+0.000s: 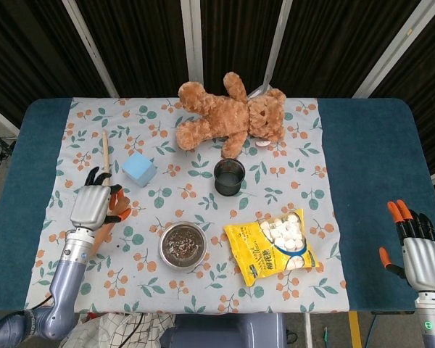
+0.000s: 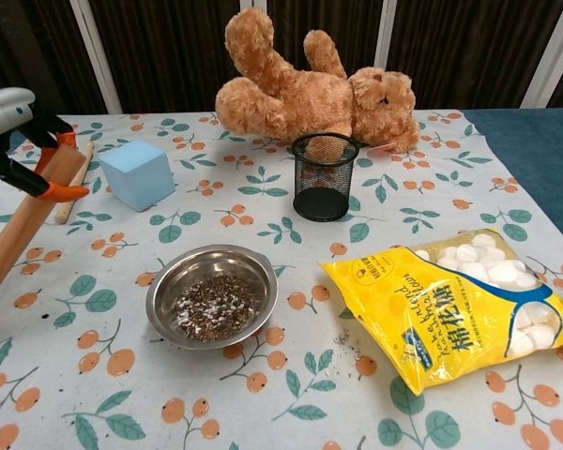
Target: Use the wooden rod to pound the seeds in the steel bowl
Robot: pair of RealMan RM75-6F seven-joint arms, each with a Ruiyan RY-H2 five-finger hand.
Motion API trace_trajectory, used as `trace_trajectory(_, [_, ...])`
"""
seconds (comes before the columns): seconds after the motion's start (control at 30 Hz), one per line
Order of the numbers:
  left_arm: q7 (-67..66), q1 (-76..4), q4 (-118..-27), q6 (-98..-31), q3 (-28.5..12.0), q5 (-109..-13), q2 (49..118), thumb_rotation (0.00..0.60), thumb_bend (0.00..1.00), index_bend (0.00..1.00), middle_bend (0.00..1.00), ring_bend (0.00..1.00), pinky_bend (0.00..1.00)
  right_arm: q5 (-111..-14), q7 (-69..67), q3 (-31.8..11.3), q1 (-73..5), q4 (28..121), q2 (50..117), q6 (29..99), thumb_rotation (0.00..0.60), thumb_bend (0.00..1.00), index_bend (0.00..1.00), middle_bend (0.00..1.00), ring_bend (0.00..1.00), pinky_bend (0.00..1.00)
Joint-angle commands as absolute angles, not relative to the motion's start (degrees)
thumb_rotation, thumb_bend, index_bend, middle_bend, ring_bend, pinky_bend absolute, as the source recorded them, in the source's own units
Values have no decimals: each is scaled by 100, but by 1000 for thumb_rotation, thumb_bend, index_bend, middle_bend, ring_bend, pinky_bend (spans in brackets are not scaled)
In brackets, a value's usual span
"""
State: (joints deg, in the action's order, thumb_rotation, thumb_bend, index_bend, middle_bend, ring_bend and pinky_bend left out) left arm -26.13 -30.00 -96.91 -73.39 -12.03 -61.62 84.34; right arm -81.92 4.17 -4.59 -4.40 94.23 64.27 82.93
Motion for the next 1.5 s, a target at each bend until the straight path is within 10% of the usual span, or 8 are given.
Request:
trace_trajectory(0.03, [-2277, -2954, -9695, -7491, -1366, -6368, 8370, 600, 864, 637, 728, 188, 0, -8192, 421, -459, -441, 9423, 6426, 8291, 600, 415, 0, 0, 0, 0])
trace_trajectory(1.03, [-726, -2685, -9871, -8061, -1709, -7075, 8239, 600, 860, 637, 734, 225, 7, -8185, 439, -466, -442, 9428, 6432, 8298, 600, 415, 0, 0, 0, 0])
trace_trajectory(1.27, [-479, -2613, -9787, -8150, -1714, -7146, 8290, 600, 865, 635, 736, 367, 448, -8190, 443, -464, -438, 9423, 6438, 8307, 600, 415, 0, 0, 0, 0])
trace_trajectory(1.5, [-471, -2607, -9755, -8152, -1726, -7172, 8279, 600, 866, 635, 736, 385, 492, -8191, 445, -464, -438, 9419, 6441, 8308, 600, 416, 0, 0, 0, 0])
